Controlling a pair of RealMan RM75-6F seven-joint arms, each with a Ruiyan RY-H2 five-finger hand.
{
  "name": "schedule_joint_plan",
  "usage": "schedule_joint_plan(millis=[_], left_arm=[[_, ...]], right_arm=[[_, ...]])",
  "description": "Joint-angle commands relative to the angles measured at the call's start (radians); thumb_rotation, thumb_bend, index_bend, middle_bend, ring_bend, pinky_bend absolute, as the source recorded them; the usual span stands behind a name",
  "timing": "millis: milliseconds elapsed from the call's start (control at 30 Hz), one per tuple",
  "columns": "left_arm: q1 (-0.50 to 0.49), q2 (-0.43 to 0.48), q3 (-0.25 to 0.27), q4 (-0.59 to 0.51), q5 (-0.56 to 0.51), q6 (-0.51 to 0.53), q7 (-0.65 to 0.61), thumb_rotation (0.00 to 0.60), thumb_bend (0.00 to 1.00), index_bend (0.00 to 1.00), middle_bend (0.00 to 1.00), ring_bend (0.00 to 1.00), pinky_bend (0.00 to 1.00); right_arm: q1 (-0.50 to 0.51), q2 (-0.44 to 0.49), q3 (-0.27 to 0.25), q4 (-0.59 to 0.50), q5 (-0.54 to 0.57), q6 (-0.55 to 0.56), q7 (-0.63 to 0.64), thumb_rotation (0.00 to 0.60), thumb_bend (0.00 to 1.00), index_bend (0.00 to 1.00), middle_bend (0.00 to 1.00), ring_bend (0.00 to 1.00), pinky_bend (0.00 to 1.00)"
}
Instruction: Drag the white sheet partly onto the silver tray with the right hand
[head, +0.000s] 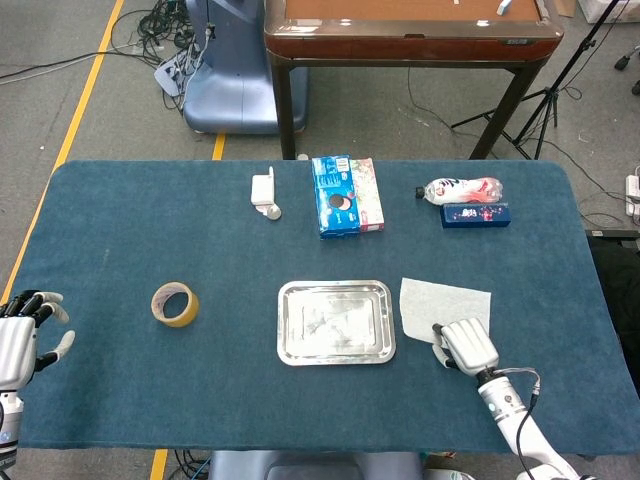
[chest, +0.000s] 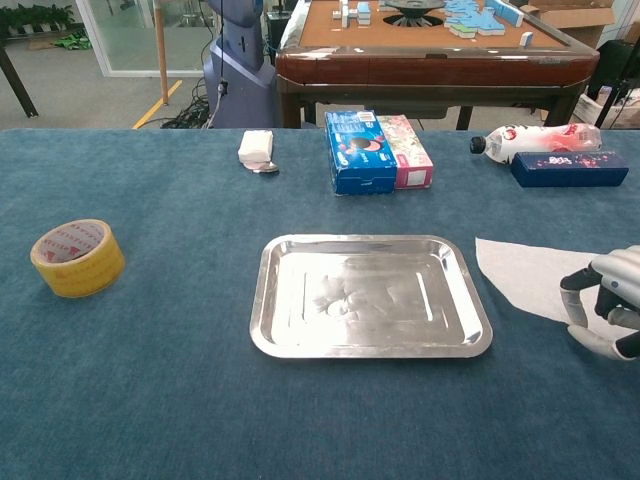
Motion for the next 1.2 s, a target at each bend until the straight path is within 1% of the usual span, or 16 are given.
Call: schedule_joint_plan(millis=[33, 333, 567, 900, 1000, 1200], left_arm=[[0.0, 0.0, 0.0, 0.0, 0.0, 0.001, 0.001, 0.6, 0.25, 0.56, 0.36, 0.23, 0.32], [-0.001, 0.0, 0.001, -0.001, 0.0, -0.004, 0.0, 0.6, 0.25, 0.56, 0.36, 0.23, 0.32], [-0.001, 0.0, 0.0, -0.001, -0.002, -0.003, 0.002, 0.6, 0.25, 0.56, 0.36, 0.23, 0.32], [-0.001, 0.0, -0.001, 0.0, -0.005, -0.003, 0.003, 0.6, 0.25, 0.56, 0.36, 0.23, 0.32], [-0.001, -0.001, -0.001, 0.0, -0.005, -0.004, 0.005, 0.6, 0.25, 0.56, 0.36, 0.23, 0.32], [-0.001, -0.002, 0.0, -0.001, -0.003, -0.003, 0.01, 0.6, 0.25, 0.56, 0.36, 0.23, 0.32]], right_arm=[[0.0, 0.0, 0.0, -0.001, 0.001, -0.001, 0.0, 0.6, 0.71, 0.58, 1.0, 1.0, 1.0], [0.001, 0.004, 0.002, -0.008, 0.005, -0.002, 0.0, 0.6, 0.76, 0.58, 1.0, 1.0, 1.0], [0.001, 0.023, 0.009, -0.033, 0.003, 0.014, 0.001, 0.6, 0.77, 0.58, 1.0, 1.0, 1.0], [0.013, 0.105, 0.043, -0.147, -0.001, 0.047, -0.008, 0.6, 0.78, 0.58, 1.0, 1.0, 1.0], [0.022, 0.138, 0.051, -0.198, 0.001, 0.04, -0.016, 0.6, 0.78, 0.58, 1.0, 1.0, 1.0], [0.048, 0.176, 0.068, -0.262, 0.008, 0.016, -0.045, 0.6, 0.79, 0.58, 1.0, 1.0, 1.0]])
